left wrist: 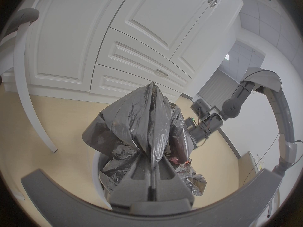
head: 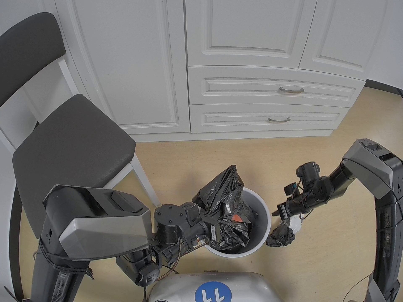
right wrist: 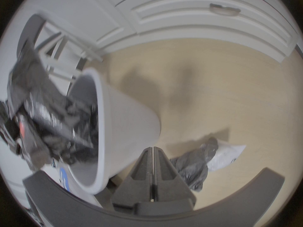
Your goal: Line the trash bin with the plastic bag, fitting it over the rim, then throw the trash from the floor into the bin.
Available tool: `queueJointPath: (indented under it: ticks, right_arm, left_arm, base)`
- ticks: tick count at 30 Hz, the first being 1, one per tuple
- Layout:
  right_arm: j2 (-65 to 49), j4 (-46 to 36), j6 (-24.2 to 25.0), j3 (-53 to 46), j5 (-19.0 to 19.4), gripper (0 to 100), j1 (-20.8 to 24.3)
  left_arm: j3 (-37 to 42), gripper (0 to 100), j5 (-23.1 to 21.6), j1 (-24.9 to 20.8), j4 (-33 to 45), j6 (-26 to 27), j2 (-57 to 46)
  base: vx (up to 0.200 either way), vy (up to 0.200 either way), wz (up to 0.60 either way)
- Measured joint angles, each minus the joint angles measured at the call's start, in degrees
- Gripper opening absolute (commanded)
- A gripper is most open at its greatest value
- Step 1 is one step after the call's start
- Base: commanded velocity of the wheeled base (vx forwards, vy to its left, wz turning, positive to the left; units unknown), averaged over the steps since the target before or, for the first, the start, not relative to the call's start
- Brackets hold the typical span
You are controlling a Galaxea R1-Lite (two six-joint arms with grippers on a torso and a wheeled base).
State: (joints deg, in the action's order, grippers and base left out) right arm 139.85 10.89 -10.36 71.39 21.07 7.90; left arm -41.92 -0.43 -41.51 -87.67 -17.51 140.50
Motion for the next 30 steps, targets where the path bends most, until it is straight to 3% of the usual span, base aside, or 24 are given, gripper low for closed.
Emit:
queueJointPath:
  ticks: [7,16,30]
  right_arm:
    - [-2.01,-0.9,-5.92,-8.96,0.68,0,3.5]
    - [-4.32,-0.24,-2.72,-11.97,1.12,0,9.09]
    - [-0.4,3.8,20.96,3.63,0.59,0,6.81]
  left_arm:
    - [0.2,0,-0.01,0.04,-0.05,-0.17,0.05]
    - [0.26,0,0.07,0.04,-0.16,-0.72,0.05]
    - [-1.18,0,1.77,-0.02,-0.13,-1.34,0.21]
  base:
    - [0.0,0.0,0.0]
    - [0.0,0.0,0.0]
    - [0.0,0.0,0.0]
